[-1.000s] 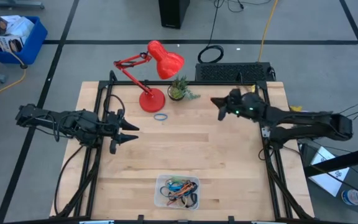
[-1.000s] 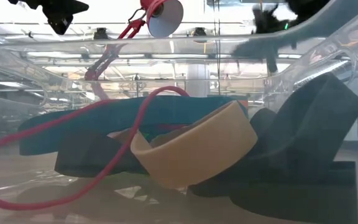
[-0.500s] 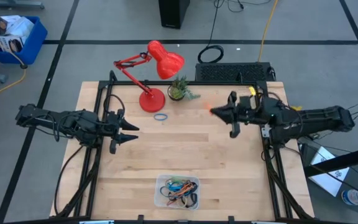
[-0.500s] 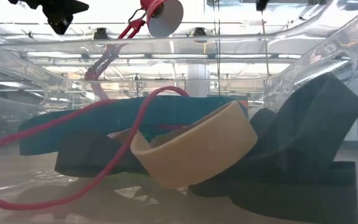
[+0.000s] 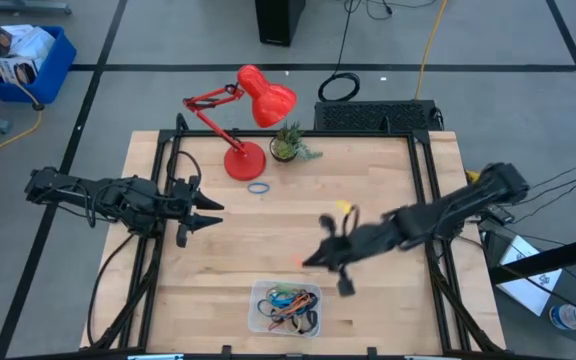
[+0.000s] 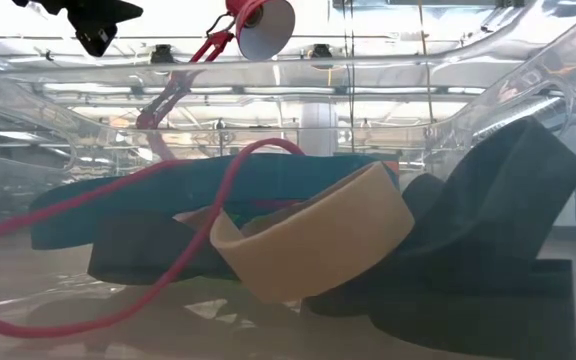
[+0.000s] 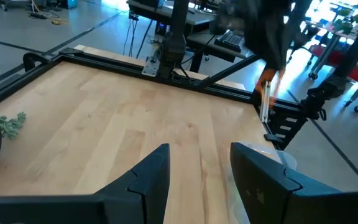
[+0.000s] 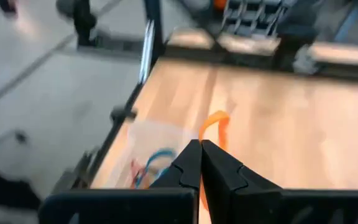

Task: Pick and place rubber bands into bin
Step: Put the orange rubber band into the transparent bin, then put the blue rubber band into the transparent bin

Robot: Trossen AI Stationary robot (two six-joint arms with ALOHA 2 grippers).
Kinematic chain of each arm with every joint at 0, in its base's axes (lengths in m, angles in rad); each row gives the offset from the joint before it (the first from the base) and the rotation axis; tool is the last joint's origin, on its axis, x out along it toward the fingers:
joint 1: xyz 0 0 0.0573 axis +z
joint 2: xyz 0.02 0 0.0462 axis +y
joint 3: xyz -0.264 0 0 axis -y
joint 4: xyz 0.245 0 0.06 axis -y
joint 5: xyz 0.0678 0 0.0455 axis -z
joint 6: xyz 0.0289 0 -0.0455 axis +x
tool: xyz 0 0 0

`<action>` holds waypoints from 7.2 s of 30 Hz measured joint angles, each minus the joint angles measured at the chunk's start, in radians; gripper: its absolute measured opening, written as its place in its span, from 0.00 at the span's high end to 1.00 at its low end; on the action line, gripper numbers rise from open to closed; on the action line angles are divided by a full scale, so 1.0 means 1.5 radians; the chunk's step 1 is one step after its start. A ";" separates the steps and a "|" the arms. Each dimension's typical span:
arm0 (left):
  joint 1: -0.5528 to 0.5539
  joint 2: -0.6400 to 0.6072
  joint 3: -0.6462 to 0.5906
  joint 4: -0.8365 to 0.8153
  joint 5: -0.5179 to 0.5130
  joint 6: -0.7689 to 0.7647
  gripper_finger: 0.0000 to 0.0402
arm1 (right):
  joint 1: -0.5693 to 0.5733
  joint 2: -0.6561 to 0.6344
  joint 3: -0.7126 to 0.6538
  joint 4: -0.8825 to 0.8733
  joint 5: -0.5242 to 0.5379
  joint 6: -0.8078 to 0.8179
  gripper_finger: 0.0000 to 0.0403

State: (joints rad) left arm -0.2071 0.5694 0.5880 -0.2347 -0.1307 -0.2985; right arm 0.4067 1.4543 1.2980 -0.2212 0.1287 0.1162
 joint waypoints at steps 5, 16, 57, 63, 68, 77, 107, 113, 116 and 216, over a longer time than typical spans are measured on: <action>0.000 0.000 0.000 -0.001 0.000 0.002 0.56 | 0.035 0.089 0.000 0.000 0.000 0.009 1.00; 0.000 0.000 0.000 -0.023 -0.009 0.010 0.56 | 0.068 0.210 0.000 0.013 -0.002 0.063 1.00; 0.000 0.000 0.000 -0.030 -0.024 0.003 0.56 | 0.028 0.044 0.000 -0.071 0.000 0.047 0.58; 0.000 0.000 0.000 -0.030 -0.024 0.002 0.56 | -0.010 -0.117 -0.031 -0.079 0.000 0.004 0.60; 0.000 0.000 0.000 -0.030 -0.036 -0.032 0.56 | -0.042 -0.261 -0.134 -0.020 0.001 -0.011 0.61; 0.084 0.084 0.066 -0.060 -0.022 0.031 0.56 | -0.128 -0.402 -0.366 0.293 0.003 0.007 0.62; 0.396 0.688 0.214 -0.121 0.157 0.438 0.57 | -0.171 -0.406 -0.414 0.361 0.001 0.053 0.61; 0.416 0.742 0.214 -0.086 0.151 0.437 0.57 | -0.171 -0.406 -0.414 0.355 0.001 0.053 0.61; 0.422 0.762 0.214 -0.079 0.151 0.435 0.57 | -0.171 -0.406 -0.414 0.350 0.001 0.053 0.61; -0.213 0.986 0.728 -0.379 0.094 -0.218 1.00 | -0.170 -0.407 -0.414 0.114 -0.023 0.124 0.61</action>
State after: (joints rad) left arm -0.5266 2.0483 1.6802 -0.8026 0.0101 -0.6249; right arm 0.1524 0.8444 0.6773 -0.0496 0.0950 0.3023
